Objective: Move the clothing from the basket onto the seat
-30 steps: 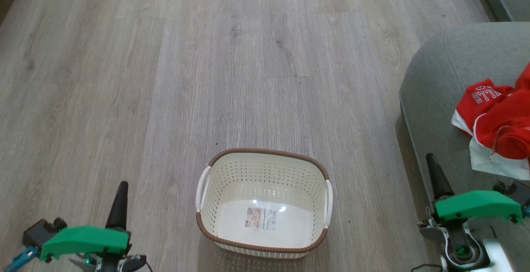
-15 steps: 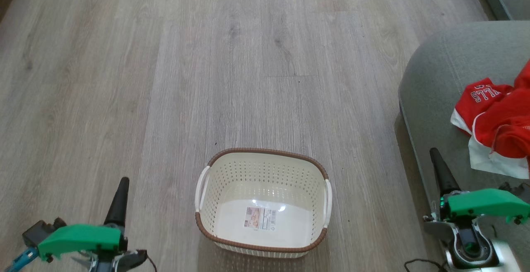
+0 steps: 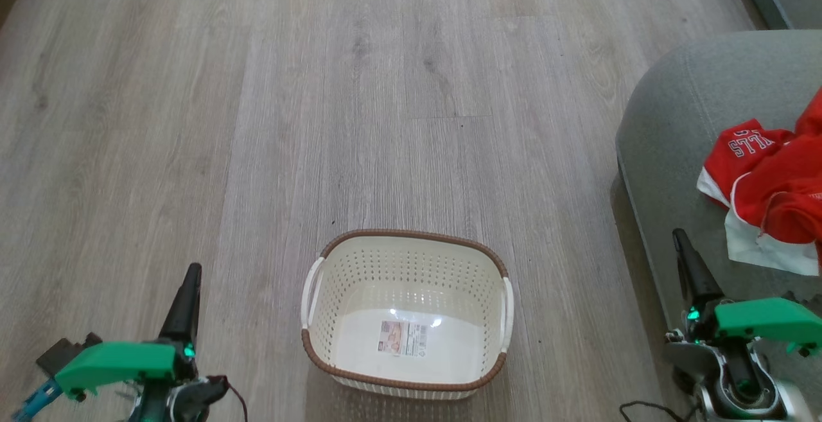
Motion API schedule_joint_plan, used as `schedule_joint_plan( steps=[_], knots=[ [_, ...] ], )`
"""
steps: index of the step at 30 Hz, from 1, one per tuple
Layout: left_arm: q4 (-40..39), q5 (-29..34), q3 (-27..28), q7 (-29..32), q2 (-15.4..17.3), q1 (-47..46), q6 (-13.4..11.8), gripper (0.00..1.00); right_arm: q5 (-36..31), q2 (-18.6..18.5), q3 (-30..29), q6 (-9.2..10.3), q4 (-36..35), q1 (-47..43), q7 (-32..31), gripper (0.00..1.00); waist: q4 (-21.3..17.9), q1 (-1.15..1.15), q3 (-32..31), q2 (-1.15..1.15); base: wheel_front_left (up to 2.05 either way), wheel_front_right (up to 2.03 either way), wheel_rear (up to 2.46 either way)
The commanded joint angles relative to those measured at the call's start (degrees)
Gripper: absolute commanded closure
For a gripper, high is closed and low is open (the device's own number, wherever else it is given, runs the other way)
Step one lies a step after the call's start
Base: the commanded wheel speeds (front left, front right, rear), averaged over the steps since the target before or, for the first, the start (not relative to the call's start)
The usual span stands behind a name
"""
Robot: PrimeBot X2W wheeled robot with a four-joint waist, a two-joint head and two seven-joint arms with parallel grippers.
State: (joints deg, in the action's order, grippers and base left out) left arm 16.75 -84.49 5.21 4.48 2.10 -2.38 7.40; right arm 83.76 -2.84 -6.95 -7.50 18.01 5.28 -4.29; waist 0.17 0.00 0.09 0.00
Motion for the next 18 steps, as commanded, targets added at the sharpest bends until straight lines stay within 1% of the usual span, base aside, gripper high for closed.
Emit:
schedule_joint_plan(
  steps=[1, 9, 18],
  knots=[
    [-2.30, -2.17, 1.26, 0.62, 0.74, -3.32, 0.08, 1.00, 2.43, -0.06, 0.84, 0.01, -2.74, 1.15, -0.81, 1.00, -0.03, 0.00, 0.02, 0.00, 0.00, 0.00, 0.00],
    [-2.66, -7.36, 1.31, 1.94, 0.77, -3.79, 0.09, 1.00, 8.07, -0.04, 0.44, 0.01, -3.92, 0.92, -2.13, 1.00, -0.16, 0.00, 0.09, 0.00, 0.00, 0.00, 0.00],
    [-2.68, -7.67, 1.31, 2.02, 0.77, -3.82, 0.09, 1.00, 8.40, -0.04, 0.42, 0.01, -3.99, 0.91, -2.20, 1.00, -0.17, 0.00, 0.09, 0.00, 0.00, 0.00, 0.00]
  ],
)
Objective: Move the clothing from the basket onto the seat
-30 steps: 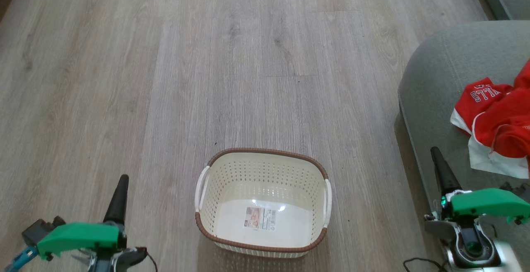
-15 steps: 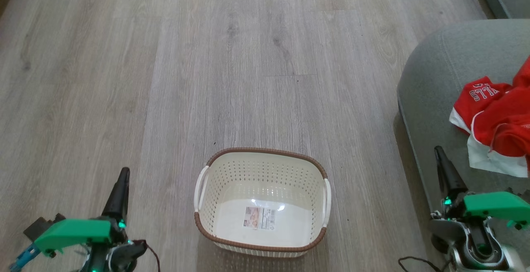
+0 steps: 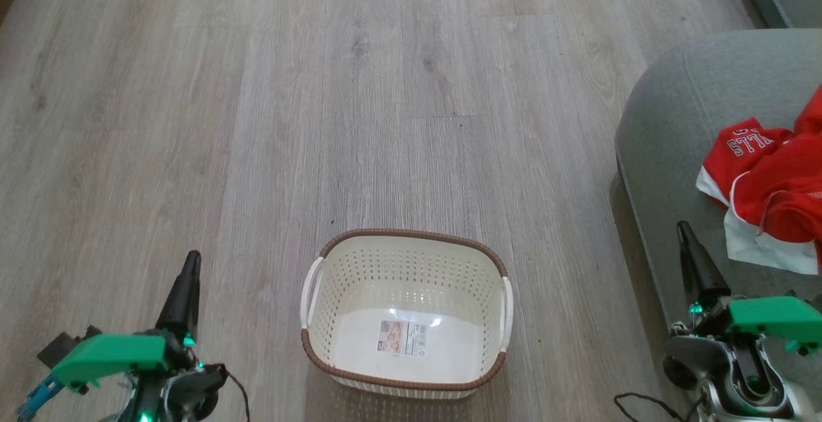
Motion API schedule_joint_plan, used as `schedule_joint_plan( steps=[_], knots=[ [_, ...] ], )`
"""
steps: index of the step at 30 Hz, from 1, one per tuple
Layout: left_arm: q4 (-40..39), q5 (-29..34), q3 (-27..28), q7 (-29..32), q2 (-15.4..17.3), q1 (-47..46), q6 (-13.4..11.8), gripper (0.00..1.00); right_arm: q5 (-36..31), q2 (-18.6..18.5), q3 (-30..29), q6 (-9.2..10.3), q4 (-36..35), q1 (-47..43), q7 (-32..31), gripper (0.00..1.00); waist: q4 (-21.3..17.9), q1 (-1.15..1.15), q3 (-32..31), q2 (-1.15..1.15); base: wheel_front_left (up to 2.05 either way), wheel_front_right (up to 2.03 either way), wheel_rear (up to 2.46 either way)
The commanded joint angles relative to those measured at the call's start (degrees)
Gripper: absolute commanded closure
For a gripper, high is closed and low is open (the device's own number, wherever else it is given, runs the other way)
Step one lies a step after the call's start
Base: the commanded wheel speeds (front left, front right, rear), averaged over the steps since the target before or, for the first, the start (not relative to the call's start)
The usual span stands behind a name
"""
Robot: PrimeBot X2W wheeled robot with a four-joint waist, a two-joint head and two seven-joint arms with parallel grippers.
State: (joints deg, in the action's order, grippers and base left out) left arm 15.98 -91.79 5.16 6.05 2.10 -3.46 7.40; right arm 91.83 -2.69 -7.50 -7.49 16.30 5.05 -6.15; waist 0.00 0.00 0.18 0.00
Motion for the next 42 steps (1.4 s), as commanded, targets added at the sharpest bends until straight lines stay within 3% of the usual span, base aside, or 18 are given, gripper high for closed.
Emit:
schedule_joint_plan(
  steps=[1, 42],
  knots=[
    [-1.92, -0.38, 1.37, 0.44, 0.77, -2.73, 0.09, 1.00, 0.33, -0.19, 0.97, 0.00, -2.27, 1.13, -0.35, 1.00, 0.00, 0.00, 0.00, 0.00, 0.00, 0.00, 0.00],
    [-1.92, -0.38, 1.36, 0.44, 0.77, -2.73, 0.09, 1.00, 0.34, -0.19, 0.98, 0.00, -2.27, 1.13, -0.34, 1.00, 0.00, 0.00, 0.00, 0.00, 0.00, 0.00, 0.00]
  ],
)
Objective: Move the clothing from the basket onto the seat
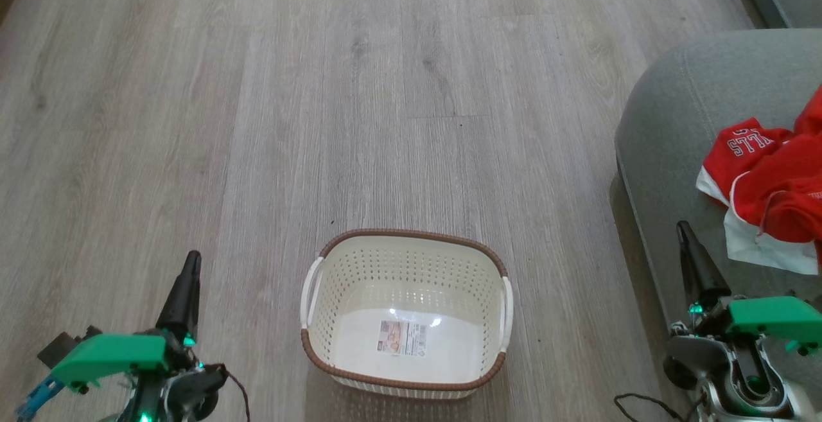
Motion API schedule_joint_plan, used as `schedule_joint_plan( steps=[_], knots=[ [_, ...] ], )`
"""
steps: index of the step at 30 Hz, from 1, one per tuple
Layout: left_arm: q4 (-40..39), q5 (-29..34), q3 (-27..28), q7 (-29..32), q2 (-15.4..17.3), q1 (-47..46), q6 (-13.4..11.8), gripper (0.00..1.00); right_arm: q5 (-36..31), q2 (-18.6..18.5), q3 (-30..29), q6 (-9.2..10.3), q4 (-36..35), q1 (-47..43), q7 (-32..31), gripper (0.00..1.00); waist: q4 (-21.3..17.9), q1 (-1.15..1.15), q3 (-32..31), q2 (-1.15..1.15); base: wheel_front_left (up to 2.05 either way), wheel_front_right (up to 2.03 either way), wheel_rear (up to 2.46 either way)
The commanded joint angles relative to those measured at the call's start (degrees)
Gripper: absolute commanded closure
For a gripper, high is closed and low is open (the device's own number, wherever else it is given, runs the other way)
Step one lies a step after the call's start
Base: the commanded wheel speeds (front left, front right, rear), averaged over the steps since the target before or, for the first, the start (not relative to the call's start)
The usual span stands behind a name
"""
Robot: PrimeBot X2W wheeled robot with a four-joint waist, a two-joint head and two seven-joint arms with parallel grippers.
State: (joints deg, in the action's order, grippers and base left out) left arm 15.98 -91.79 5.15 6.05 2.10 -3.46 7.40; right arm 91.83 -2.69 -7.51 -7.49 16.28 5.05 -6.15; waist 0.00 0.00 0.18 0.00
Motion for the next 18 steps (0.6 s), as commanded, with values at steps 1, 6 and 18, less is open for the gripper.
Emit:
schedule_joint_plan(
  steps=[1, 6, 18],
  knots=[
    [-1.93, -0.38, 1.37, 0.44, 0.77, -2.73, 0.09, 1.00, 0.34, -0.19, 0.99, 0.00, -2.25, 1.13, -0.34, 1.00, 0.00, 0.00, 0.00, 0.00, 0.00, 0.00, 0.00],
    [-1.93, -0.38, 1.37, 0.44, 0.77, -2.73, 0.09, 1.00, 0.34, -0.19, 0.99, 0.00, -2.25, 1.13, -0.34, 1.00, 0.00, 0.00, 0.00, 0.00, 0.00, 0.00, 0.00],
    [-1.93, -0.38, 1.37, 0.44, 0.77, -2.73, 0.09, 1.00, 0.34, -0.19, 0.99, 0.00, -2.25, 1.13, -0.34, 1.00, 0.00, 0.00, 0.00, 0.00, 0.00, 0.00, 0.00]
  ],
)
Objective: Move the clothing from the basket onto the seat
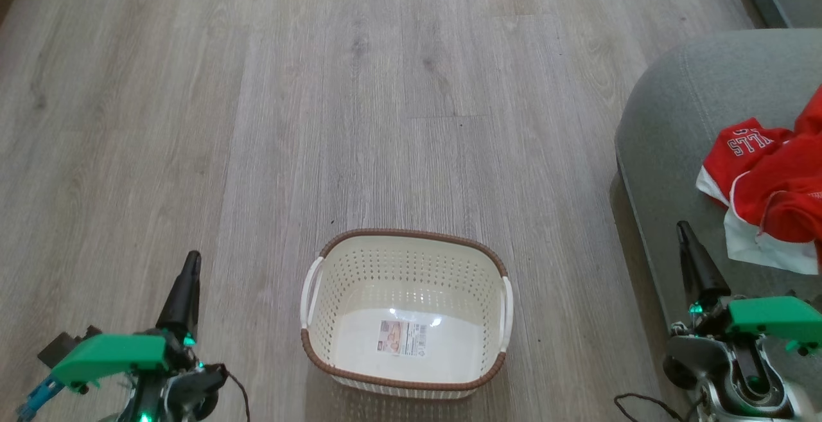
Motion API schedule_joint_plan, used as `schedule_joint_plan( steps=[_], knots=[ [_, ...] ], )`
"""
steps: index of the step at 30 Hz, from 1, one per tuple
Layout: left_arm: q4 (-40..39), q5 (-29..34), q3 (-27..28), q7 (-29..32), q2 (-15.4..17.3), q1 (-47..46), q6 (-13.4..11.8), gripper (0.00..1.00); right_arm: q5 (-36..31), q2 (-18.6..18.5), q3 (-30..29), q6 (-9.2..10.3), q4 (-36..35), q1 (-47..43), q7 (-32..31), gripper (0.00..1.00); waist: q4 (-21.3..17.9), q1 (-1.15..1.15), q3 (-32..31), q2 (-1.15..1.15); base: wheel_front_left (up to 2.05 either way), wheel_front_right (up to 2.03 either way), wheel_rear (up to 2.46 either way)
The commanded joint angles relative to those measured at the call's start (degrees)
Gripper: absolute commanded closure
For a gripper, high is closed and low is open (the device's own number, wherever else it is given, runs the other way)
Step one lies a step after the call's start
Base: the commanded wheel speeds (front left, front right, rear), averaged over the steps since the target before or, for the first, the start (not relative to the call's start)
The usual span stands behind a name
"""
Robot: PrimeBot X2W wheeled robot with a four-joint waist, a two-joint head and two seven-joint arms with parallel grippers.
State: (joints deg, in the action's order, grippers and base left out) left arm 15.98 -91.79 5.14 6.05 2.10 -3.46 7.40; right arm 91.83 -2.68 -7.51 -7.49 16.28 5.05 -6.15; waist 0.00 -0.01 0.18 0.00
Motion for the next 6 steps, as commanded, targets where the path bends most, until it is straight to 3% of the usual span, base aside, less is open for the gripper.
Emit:
schedule_joint_plan(
  steps=[1, 6],
  knots=[
    [-1.93, -0.38, 1.38, 0.44, 0.77, -2.73, 0.09, 1.00, 0.34, -0.20, 0.99, 0.00, -2.25, 1.13, -0.34, 1.00, 0.00, 0.01, 0.00, 0.00, 0.00, 0.00, 0.00],
    [-1.93, -0.38, 1.38, 0.44, 0.77, -2.73, 0.09, 1.00, 0.34, -0.20, 0.99, 0.00, -2.25, 1.13, -0.34, 1.00, 0.00, 0.01, 0.00, 0.00, 0.00, 0.00, 0.00]
  ],
)
